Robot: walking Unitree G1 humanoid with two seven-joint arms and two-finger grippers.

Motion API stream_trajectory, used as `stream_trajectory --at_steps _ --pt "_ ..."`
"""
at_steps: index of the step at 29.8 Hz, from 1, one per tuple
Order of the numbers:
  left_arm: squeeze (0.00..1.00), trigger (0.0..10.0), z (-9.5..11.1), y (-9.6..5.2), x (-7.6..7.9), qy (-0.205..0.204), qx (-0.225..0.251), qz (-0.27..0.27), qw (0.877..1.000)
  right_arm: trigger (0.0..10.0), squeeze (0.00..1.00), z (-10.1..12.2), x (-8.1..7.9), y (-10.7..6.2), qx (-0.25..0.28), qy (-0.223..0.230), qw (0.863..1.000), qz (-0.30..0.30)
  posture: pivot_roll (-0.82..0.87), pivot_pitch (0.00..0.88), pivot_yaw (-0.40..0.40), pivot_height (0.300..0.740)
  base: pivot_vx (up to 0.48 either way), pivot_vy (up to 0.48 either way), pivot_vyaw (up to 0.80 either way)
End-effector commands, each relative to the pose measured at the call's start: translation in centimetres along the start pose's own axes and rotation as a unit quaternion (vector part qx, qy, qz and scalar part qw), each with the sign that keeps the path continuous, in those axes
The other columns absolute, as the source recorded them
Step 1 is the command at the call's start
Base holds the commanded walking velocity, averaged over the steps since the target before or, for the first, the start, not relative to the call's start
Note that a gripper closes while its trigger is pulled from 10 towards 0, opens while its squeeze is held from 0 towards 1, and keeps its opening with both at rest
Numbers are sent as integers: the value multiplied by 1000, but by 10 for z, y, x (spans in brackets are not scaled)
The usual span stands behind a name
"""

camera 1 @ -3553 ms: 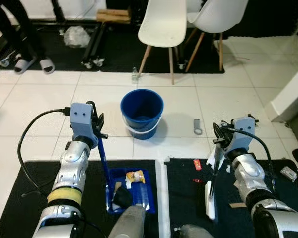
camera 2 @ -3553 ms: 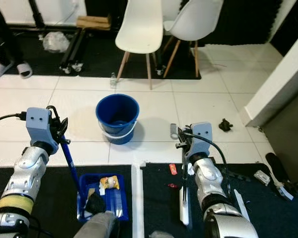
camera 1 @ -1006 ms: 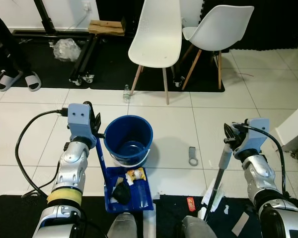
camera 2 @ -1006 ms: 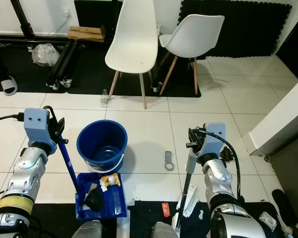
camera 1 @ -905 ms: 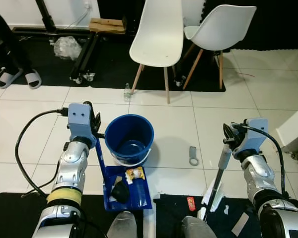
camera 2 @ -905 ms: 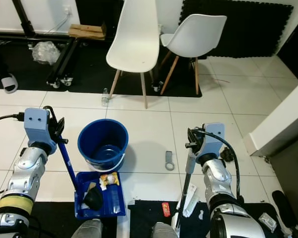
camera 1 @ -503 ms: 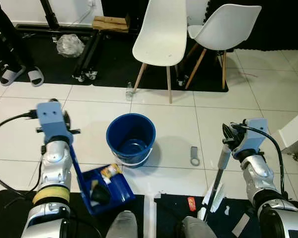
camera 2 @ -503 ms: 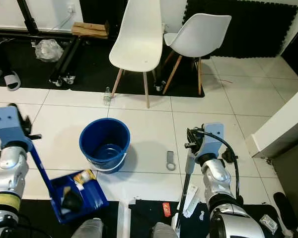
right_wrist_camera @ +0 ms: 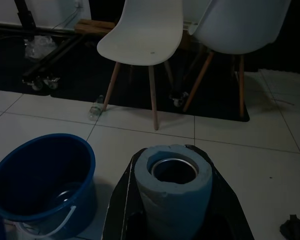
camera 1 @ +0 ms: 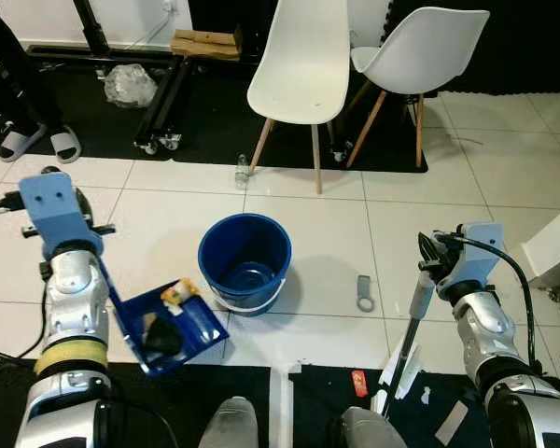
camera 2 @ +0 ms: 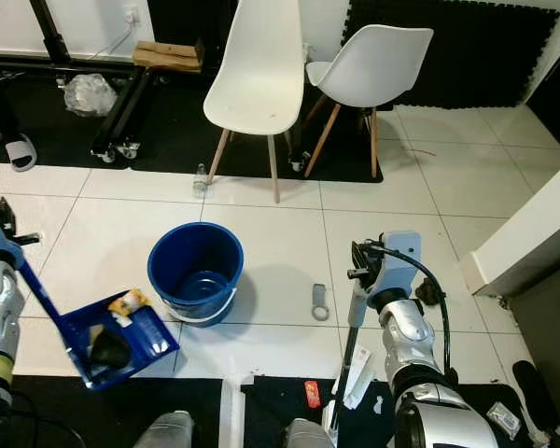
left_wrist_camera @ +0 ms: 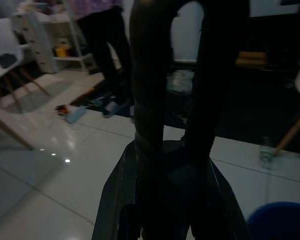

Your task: Sweep floor

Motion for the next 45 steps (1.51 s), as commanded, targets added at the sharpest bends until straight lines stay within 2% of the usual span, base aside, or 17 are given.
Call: stream_trajectory --at_steps 1,6,9,12,14,15,16,19,20,23,27,29,33,35,37,39,45 --pt "0 10000 18 5 -13 12 32 25 999 10000 0 -7 5 -4 -21 -5 1000 -4 185 0 -46 740 0 0 0" --pt "0 10000 -1 -2 -20 21 4 41 999 10000 0 -6 6 -4 -21 -6 1000 -5 182 0 -45 740 0 0 0" --pt "0 10000 -10 -7 -32 31 -3 53 998 10000 0 -5 7 -4 -20 -7 1000 -5 182 0 -45 740 0 0 0" --pt "0 10000 -12 -8 -37 34 -3 57 998 10000 0 -5 8 -4 -19 -8 1000 -6 182 0 -45 740 0 0 0" --pt "0 10000 -8 -10 -50 40 7 67 997 10000 0 -4 9 -4 -19 -9 1000 -7 185 0 -45 740 0 0 0" --pt "0 10000 -8 -10 -50 40 7 67 997 10000 0 -4 9 -4 -19 -9 1000 -7 185 0 -45 740 0 0 0" --pt "0 10000 -1 -12 -60 44 20 74 996 10000 0 -3 10 -4 -19 -10 1000 -7 186 0 -48 740 0 0 0" --pt "0 10000 6 -12 -64 46 30 77 995 10000 0 -3 11 -4 -19 -11 1000 -7 188 0 -49 740 0 0 0" --pt "0 10000 25 -11 -72 54 58 81 994 10000 0 -3 11 -4 -20 -12 1000 -6 191 0 -55 740 0 0 0" --pt "0 10000 33 -10 -75 60 71 81 992 10000 0 -2 11 -4 -20 -12 1000 -5 193 0 -56 740 0 0 0" --pt "0 10000 55 -4 -81 76 102 79 989 10000 0 -2 9 -2 -21 -12 1000 -2 197 0 -62 740 0 0 0" --pt "0 10000 76 2 -87 79 128 79 985 10000 0 -2 7 -1 -22 -12 1000 2 199 0 -65 740 0 0 0" --pt "0 10000 83 4 -89 76 136 79 985 10000 0 -2 6 0 -23 -12 1000 2 199 0 -67 740 0 0 0" --pt "0 10000 101 6 -91 70 155 77 982 10000 0 -1 6 0 -23 -12 1000 2 199 0 -69 740 0 0 0" --pt "0 10000 109 7 -92 68 163 76 981 10000 0 -1 6 0 -23 -12 1000 3 199 0 -69 740 0 0 0" --pt "0 10000 129 9 -92 67 189 71 977 10000 0 -1 7 1 -23 -13 1000 3 198 0 -69 740 0 0 0" --pt "0 10000 152 10 -94 72 219 67 971 10000 0 -1 7 0 -23 -13 1000 3 196 0 -68 740 0 0 0"
Point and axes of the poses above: a point about 5 cm out from each wrist's last joint towards the gripper, its own y axis pointing out of the wrist towards the gripper, its own z axis along the axis of the wrist's last joint, x = y × z, the point moved 3 cm from there along y, pointing out of the wrist towards the gripper, and after that the axes turned 10 degrees about y, right-handed, at the moved point
